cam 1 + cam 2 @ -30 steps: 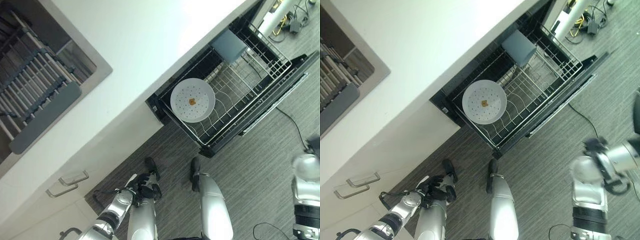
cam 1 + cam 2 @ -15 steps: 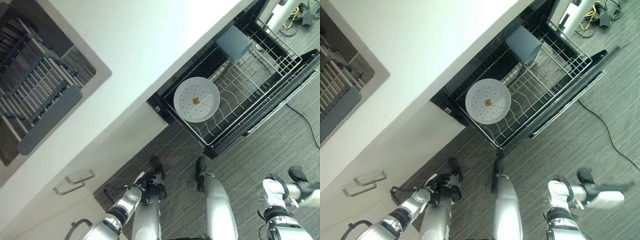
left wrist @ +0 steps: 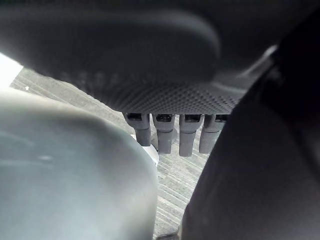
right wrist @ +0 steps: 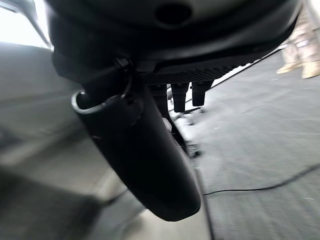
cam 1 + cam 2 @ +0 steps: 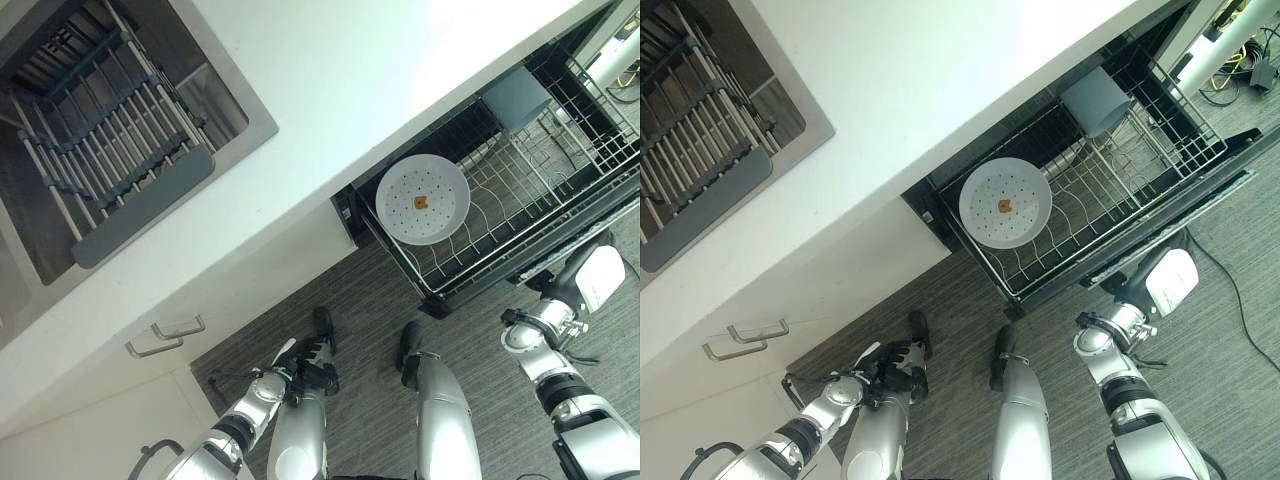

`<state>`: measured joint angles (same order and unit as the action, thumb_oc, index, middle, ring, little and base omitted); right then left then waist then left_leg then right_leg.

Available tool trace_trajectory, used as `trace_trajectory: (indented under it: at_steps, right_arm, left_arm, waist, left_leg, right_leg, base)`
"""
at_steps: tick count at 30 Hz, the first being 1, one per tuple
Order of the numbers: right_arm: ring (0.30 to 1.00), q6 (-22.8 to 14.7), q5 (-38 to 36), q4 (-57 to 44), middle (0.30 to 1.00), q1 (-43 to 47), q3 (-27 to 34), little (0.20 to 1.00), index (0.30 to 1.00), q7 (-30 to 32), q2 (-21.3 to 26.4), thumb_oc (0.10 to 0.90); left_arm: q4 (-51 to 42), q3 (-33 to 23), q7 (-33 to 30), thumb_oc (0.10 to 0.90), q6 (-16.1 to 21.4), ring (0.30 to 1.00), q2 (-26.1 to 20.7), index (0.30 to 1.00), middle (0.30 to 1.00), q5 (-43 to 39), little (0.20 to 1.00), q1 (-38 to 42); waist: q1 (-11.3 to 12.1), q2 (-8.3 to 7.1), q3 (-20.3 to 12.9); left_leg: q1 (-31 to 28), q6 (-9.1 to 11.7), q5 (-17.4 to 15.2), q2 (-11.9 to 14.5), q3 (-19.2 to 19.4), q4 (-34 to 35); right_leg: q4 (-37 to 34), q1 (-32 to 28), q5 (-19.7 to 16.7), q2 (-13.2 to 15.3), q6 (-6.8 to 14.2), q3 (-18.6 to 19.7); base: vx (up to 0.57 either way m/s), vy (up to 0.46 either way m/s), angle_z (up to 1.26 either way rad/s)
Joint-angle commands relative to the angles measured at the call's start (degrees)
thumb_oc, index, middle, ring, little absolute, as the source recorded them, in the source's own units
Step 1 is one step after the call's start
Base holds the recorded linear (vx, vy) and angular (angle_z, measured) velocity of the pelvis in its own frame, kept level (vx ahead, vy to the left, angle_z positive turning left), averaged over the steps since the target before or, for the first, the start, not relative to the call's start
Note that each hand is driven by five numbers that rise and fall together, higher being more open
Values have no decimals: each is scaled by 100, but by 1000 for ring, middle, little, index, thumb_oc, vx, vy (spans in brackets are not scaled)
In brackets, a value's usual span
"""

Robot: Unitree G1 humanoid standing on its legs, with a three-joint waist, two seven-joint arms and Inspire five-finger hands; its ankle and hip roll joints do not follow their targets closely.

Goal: Place the dishes in the dishwasher.

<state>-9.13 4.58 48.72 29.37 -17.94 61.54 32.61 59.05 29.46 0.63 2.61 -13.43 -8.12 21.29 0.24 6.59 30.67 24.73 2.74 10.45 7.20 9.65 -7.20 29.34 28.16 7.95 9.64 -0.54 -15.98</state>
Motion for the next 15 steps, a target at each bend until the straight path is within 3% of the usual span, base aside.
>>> trace_trajectory:
  at_steps: [1,7,11,15]
  right_arm:
    - [900,-781,966,-1194,900,959,-67,900,900,343,590,800]
    - [900,-672,1216,-1566,900,1606,-357,900,900,-82,749,800]
    - [900,-798,1400,-1576,900,2002,-525,900,900,-474,807,800]
    - [900,-657,1331,-1283,900,2832,-908,900,900,-1065,910,800]
  left_arm:
    - [39,124,280,800,-19,900,-110,900,900,275,900,-668]
    - [128,-46,362,800,179,900,-148,900,900,483,900,-739]
    - [116,-111,432,800,303,900,-218,900,900,397,900,-776]
    - [47,-126,580,800,431,900,-340,900,900,458,900,-863]
  waist:
    - [169,-284,-88]
    - [402,-349,-89]
    - [558,-398,-90]
    - [834,-453,-92]
  left_leg:
    - [166,133,-1510,-212,-282,-1088]
    - [261,123,-1602,-205,-406,-1379]
    - [224,118,-1608,-217,-487,-1428]
    - [180,94,-1610,-257,-704,-1493]
  right_leg:
    - [-25,-275,782,-216,188,35]
    - [170,-415,925,-234,105,-11]
    - [177,-558,950,-236,88,-62]
    - [199,-721,956,-222,63,-153]
  base:
    - [60,36,12]
    - [45,10,4]
    - [47,-17,13]
    - [61,-14,7]
